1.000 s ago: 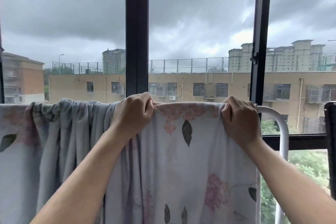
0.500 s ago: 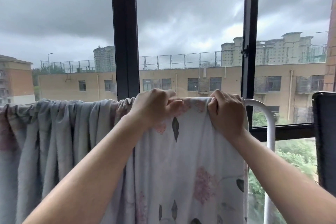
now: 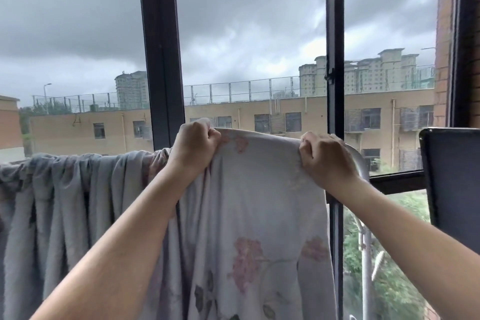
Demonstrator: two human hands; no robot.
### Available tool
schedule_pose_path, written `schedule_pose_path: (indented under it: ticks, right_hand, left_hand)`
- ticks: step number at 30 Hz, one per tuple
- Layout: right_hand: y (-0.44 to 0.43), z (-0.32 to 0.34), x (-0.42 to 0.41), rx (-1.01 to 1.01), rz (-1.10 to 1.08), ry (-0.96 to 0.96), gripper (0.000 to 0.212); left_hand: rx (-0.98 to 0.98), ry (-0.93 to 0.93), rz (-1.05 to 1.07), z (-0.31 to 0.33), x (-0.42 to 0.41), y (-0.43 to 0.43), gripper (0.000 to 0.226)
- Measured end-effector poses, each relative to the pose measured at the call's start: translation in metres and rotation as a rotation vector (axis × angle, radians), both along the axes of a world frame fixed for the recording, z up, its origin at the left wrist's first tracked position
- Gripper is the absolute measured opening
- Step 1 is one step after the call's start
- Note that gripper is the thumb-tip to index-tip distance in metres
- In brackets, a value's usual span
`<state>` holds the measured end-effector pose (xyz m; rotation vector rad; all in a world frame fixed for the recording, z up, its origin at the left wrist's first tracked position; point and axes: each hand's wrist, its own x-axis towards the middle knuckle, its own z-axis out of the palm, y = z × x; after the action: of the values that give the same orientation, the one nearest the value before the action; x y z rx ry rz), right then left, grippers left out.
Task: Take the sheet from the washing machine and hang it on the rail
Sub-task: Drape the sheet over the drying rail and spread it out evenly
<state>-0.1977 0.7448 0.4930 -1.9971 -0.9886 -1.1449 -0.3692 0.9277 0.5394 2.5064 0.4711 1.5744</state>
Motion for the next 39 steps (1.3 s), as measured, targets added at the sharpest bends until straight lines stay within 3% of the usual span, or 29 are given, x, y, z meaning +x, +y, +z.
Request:
schedule_pose_path:
  ticks: [3, 6, 9, 11, 13, 16, 18, 26, 32, 35, 39]
  right_hand:
    - [-0.006, 0.014, -0.005, -0.132, -0.040, 0.059, 0.041]
    - [-0.016, 0.022, -0.002, -0.196, 0.055, 0.149, 0.030]
    - [-0.024, 0.011, -0.002, -0.047, 0.085, -0.009, 0.017]
    - [-0.026, -0.002, -0.005, -0.035, -0.003, 0.013, 0.013]
    - [-0.023, -0.012, -0.007, -0.093, 0.003, 0.222, 0.016]
    - [-0.016, -0.014, -0.022, -0.015, 0.445, 0.801, 0.016]
    - [-0.015, -0.009, -0.030, 0.072, 0.692, 1.065, 0.020]
    - [-0.014, -0.001, -0.048, 0.038, 1.196, 1.337, 0.041]
    - [-0.004, 0.002, -0.060, 0.019, 1.299, 1.434, 0.064]
    - [-0.004, 0.002, -0.055, 0.030, 1.270, 1.429, 0.048]
    - [-0.006, 0.006, -0.050, 0.035, 0.974, 1.485, 0.039]
  left_hand:
    - [-0.025, 0.011, 0.054, 0.002, 0.001, -0.005, 0.028]
    - [0.029, 0.057, 0.106, 0.001, -0.001, -0.001, 0.003]
    - [0.075, 0.131, 0.094, -0.002, -0.008, 0.006, 0.020]
    - [0.103, 0.192, 0.082, -0.004, -0.012, 0.009, 0.023]
    - [0.121, 0.237, 0.074, -0.004, -0.015, 0.008, 0.017]
    - [0.108, 0.270, 0.040, -0.003, -0.017, 0.002, 0.025]
    - [0.114, 0.277, 0.062, -0.003, -0.018, -0.004, 0.025]
    - [0.117, 0.296, 0.073, -0.003, -0.025, -0.010, 0.024]
    - [0.127, 0.318, 0.114, -0.002, -0.026, -0.011, 0.027]
    - [0.125, 0.317, 0.116, -0.002, -0.026, -0.010, 0.028]
    - [0.144, 0.319, 0.129, -0.002, -0.023, -0.012, 0.025]
